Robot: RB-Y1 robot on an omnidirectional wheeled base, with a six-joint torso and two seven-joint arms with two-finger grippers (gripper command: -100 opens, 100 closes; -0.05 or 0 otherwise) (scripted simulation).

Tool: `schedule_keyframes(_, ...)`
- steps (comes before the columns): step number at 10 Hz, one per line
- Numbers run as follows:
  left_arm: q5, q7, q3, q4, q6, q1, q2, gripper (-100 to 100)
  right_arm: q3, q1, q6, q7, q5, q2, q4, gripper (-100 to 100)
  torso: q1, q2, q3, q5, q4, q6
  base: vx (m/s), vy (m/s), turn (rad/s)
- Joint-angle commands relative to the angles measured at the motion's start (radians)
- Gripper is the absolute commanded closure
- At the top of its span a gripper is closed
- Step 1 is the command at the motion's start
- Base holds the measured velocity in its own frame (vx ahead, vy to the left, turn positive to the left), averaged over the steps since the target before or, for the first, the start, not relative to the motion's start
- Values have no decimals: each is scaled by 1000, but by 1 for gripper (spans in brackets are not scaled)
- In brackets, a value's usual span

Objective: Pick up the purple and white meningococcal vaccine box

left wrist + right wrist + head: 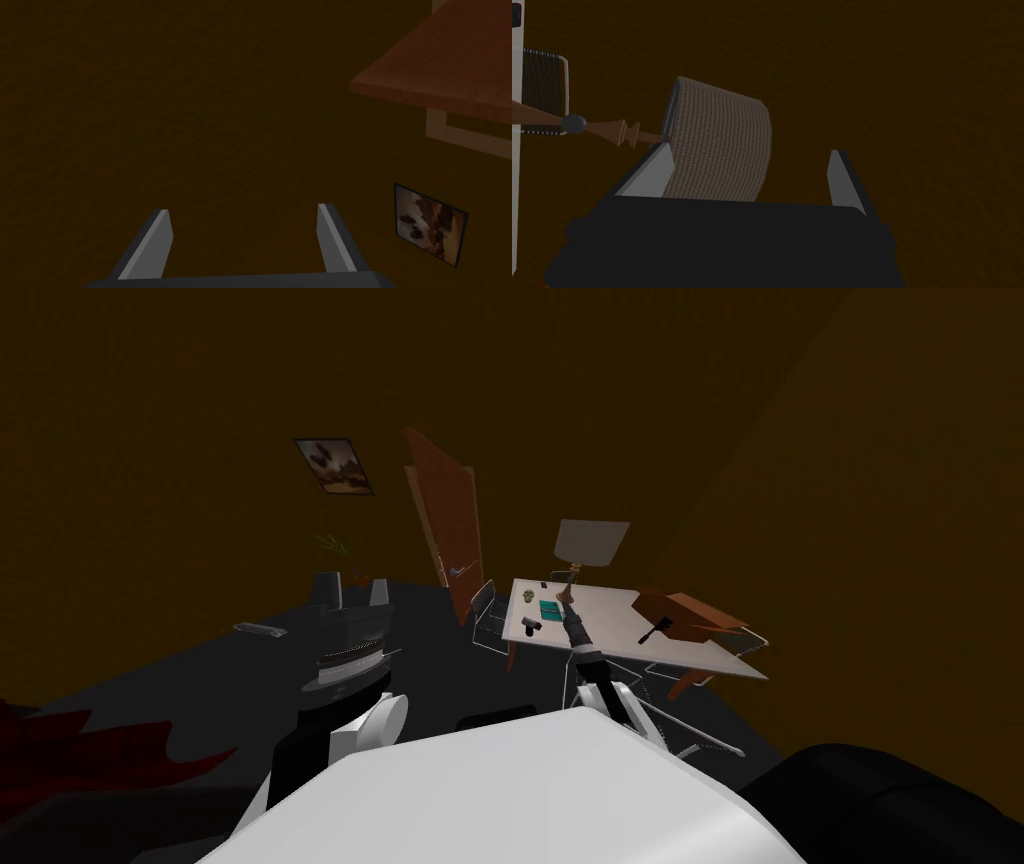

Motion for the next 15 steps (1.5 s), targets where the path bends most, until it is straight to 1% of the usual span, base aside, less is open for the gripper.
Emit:
schedule_keyframes(1,0,0,0,0,0,0,0,0,-7,-11,34,4,37,-5,23,-100,0,0,0,0,0,0,-59,19,86)
schedule_keyframes(2,0,0,0,0,0,0,0,0,-15,-15,71,15,73,-8,55,-100,0,-1,0,0,0,0,-59,35,169)
schedule_keyframes(3,0,0,0,0,0,0,0,0,-15,-15,81,15,96,-8,55,-100,0,0,0,0,0,0,-54,25,64)
schedule_keyframes(4,0,0,0,0,0,0,0,0,-23,-20,114,26,126,-11,90,-100,0,-1,0,0,0,0,-54,40,163)
schedule_keyframes(5,0,0,0,0,0,0,0,0,-23,-20,130,26,157,-11,90,-100,1,-1,0,0,0,0,-47,30,82)
schedule_keyframes(6,0,0,0,0,0,0,0,0,-31,-25,165,37,187,-13,127,-100,0,-1,-1,0,0,0,-59,39,176)
schedule_keyframes(7,0,0,0,0,0,0,0,0,-31,-25,181,37,217,-13,127,-100,1,0,0,0,0,0,-57,30,83)
schedule_keyframes(8,0,0,0,0,0,0,0,0,-39,-31,209,47,248,-14,167,-100,0,-1,0,0,0,0,-57,30,172)
schedule_keyframes(9,0,0,0,0,0,0,0,0,-39,-31,234,47,280,-14,167,-100,0,0,0,0,0,0,-41,22,108)
schedule_keyframes(10,0,0,0,0,0,0,0,0,-46,-37,265,57,310,-15,203,-100,-1,-1,-1,0,0,0,-45,38,209)
schedule_keyframes(11,0,0,0,0,0,0,0,0,-46,-37,288,57,339,-15,209,-100,0,-1,-1,0,0,0,-36,27,102)
schedule_keyframes(12,0,0,0,0,0,0,0,0,-46,-37,288,57,353,-15,209,-100,-1,-2,-1,0,0,1,-12,7,-17)
schedule_keyframes(13,0,0,0,0,0,0,0,0,-53,-44,324,67,390,-15,253,-100,-2,-3,-1,0,0,1,-24,25,228)
schedule_keyframes(14,0,0,0,0,0,0,0,0,-53,-44,344,67,420,-15,253,-100,-1,-3,-1,0,0,0,-26,16,115)
schedule_keyframes(15,0,0,0,0,0,0,0,0,-60,-52,374,75,451,-16,296,-100,-1,-3,-1,0,0,1,-32,22,244)
